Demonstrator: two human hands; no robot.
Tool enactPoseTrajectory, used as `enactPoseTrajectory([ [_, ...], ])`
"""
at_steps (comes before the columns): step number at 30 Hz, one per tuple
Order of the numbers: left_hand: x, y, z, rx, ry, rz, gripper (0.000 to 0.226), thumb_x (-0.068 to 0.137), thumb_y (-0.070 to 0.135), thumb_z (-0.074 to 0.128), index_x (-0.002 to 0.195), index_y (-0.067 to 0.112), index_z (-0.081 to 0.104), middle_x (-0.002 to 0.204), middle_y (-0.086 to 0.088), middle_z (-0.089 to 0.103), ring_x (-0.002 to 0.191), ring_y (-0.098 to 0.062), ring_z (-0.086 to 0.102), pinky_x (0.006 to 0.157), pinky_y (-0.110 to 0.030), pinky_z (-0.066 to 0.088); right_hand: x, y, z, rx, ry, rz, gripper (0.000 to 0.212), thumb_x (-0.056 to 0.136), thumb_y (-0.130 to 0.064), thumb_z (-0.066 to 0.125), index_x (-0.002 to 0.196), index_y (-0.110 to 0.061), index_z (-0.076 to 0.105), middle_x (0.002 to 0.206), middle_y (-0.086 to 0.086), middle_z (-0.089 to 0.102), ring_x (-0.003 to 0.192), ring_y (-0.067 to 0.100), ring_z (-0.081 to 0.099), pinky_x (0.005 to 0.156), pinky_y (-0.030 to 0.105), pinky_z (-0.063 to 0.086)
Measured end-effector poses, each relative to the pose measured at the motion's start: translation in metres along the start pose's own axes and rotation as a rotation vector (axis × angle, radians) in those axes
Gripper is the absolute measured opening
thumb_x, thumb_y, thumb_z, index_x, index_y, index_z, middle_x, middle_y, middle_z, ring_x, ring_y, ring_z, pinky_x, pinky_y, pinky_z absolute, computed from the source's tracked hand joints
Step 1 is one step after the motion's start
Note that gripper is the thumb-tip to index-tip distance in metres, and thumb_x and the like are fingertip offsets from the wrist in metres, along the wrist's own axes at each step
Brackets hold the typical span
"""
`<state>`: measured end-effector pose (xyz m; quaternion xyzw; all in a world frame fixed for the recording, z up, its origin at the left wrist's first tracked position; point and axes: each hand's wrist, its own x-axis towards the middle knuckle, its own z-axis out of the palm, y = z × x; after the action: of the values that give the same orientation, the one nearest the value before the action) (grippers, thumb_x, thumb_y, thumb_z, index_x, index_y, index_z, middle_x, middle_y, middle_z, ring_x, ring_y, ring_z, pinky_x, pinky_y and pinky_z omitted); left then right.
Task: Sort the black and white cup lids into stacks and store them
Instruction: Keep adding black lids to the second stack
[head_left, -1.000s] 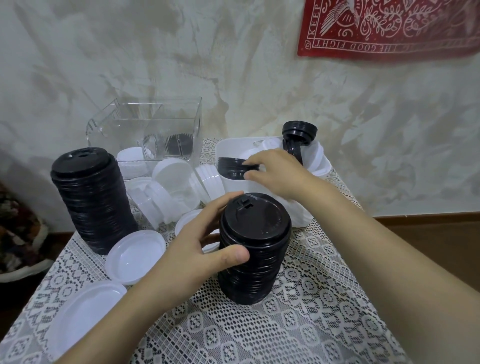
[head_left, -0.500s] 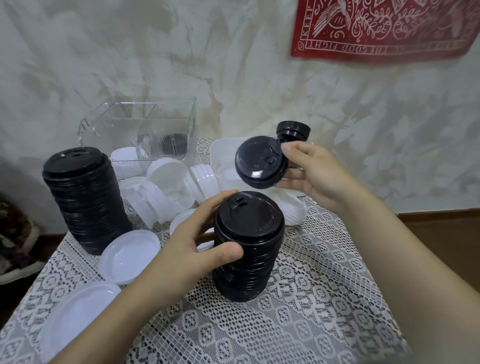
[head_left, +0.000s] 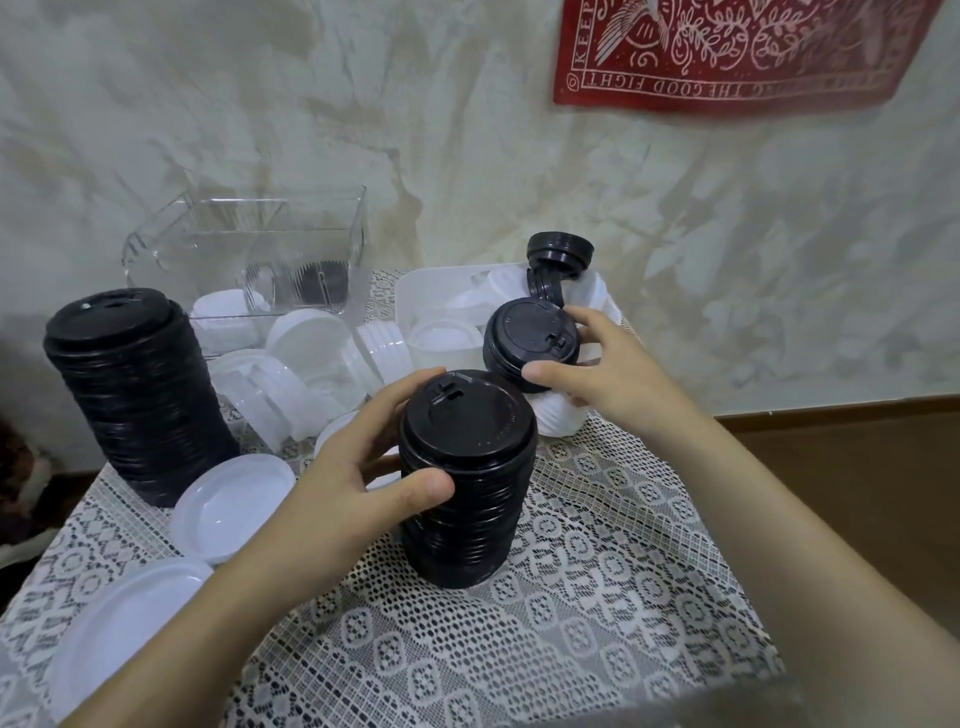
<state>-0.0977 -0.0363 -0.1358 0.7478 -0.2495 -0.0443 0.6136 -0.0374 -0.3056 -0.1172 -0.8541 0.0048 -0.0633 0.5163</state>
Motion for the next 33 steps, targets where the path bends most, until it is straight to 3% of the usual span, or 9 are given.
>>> enactPoseTrajectory([
  [4, -0.001, 0.001, 0.000, 0.000, 0.000, 0.004, 0.081, 0.065, 0.079, 0.077, 0.138, 0.055, 0.051, 0.140, 0.018, 0.063, 0.133, -0.006, 0.057, 0.104, -0.032, 0.044, 0.002, -0.002, 0.004, -0.292, 0.026, -0.042, 0.117, 0.054, -0.073, 0.079, 0.156, -0.033, 0.037, 0.148, -0.007, 0.044, 0.133, 0.023, 0.051, 0.114, 0.049, 0.042],
  [7, 0.000, 0.000, -0.001, 0.006, -0.009, 0.003, 0.081, 0.067, 0.074, 0.080, 0.140, 0.053, 0.051, 0.141, 0.017, 0.063, 0.134, -0.007, 0.057, 0.106, -0.036, 0.044, 0.002, -0.003, 0.008, -0.382, 0.021, -0.104, 0.104, 0.070, -0.058, 0.083, 0.158, -0.028, 0.035, 0.153, -0.002, 0.046, 0.142, 0.024, 0.042, 0.117, 0.049, 0.037],
  [12, 0.001, -0.003, -0.001, 0.022, -0.013, 0.014, 0.073, 0.072, 0.054, 0.079, 0.139, 0.051, 0.051, 0.140, 0.017, 0.063, 0.133, -0.008, 0.057, 0.105, -0.032, 0.045, -0.001, -0.012, 0.006, -0.177, -0.005, -0.140, 0.080, 0.078, -0.049, 0.085, 0.148, -0.036, 0.050, 0.142, -0.013, 0.059, 0.126, 0.012, 0.059, 0.113, 0.044, 0.045],
  [16, 0.002, -0.004, -0.001, 0.008, -0.020, 0.016, 0.081, 0.068, 0.073, 0.079, 0.141, 0.050, 0.050, 0.141, 0.017, 0.062, 0.134, -0.007, 0.057, 0.103, -0.020, 0.049, -0.004, -0.016, 0.007, -0.107, -0.080, -0.149, 0.072, 0.073, -0.055, 0.085, 0.139, -0.045, 0.057, 0.131, -0.020, 0.064, 0.120, 0.006, 0.063, 0.112, 0.042, 0.047],
  [20, 0.002, -0.005, -0.002, 0.007, -0.016, 0.013, 0.090, 0.067, 0.078, 0.076, 0.145, 0.043, 0.048, 0.141, 0.017, 0.062, 0.134, -0.006, 0.056, 0.104, -0.016, 0.046, -0.009, -0.029, -0.002, -0.021, -0.091, -0.165, 0.064, 0.079, -0.040, 0.087, 0.137, -0.040, 0.061, 0.127, -0.022, 0.065, 0.121, 0.000, 0.061, 0.113, 0.036, 0.046],
  [24, 0.001, -0.006, -0.002, 0.028, -0.014, 0.008, 0.089, 0.069, 0.068, 0.081, 0.147, 0.042, 0.046, 0.140, 0.018, 0.062, 0.134, -0.005, 0.056, 0.106, -0.027, 0.048, -0.029, -0.056, -0.024, 0.107, -0.281, -0.248, 0.060, 0.074, -0.031, 0.085, 0.130, -0.040, 0.065, 0.121, -0.022, 0.071, 0.118, -0.003, 0.064, 0.099, 0.019, 0.049],
  [26, 0.000, -0.005, -0.001, 0.037, -0.006, 0.005, 0.083, 0.073, 0.057, 0.079, 0.148, 0.042, 0.045, 0.141, 0.018, 0.063, 0.134, -0.006, 0.056, 0.109, -0.035, 0.045, -0.039, -0.064, -0.030, 0.068, -0.398, -0.282, 0.065, 0.072, -0.027, 0.090, 0.130, -0.040, 0.064, 0.127, -0.018, 0.070, 0.125, 0.001, 0.062, 0.102, 0.024, 0.050],
  [28, 0.000, -0.005, -0.001, 0.045, -0.007, 0.007, 0.086, 0.074, 0.061, 0.080, 0.150, 0.039, 0.045, 0.142, 0.014, 0.062, 0.135, -0.008, 0.056, 0.109, -0.039, 0.044, -0.048, -0.067, -0.030, 0.004, -0.488, -0.273, 0.067, 0.073, -0.026, 0.089, 0.133, -0.040, 0.063, 0.132, -0.014, 0.068, 0.129, 0.004, 0.060, 0.104, 0.032, 0.050],
  [33, 0.000, -0.005, 0.002, 0.052, -0.007, 0.016, 0.077, 0.079, 0.047, 0.075, 0.150, 0.034, 0.047, 0.139, 0.011, 0.065, 0.133, -0.009, 0.058, 0.110, -0.041, 0.044, -0.059, -0.067, -0.017, -0.136, -0.508, -0.242, 0.068, 0.078, -0.020, 0.089, 0.136, -0.039, 0.060, 0.130, -0.024, 0.064, 0.125, -0.007, 0.056, 0.105, 0.021, 0.048],
])
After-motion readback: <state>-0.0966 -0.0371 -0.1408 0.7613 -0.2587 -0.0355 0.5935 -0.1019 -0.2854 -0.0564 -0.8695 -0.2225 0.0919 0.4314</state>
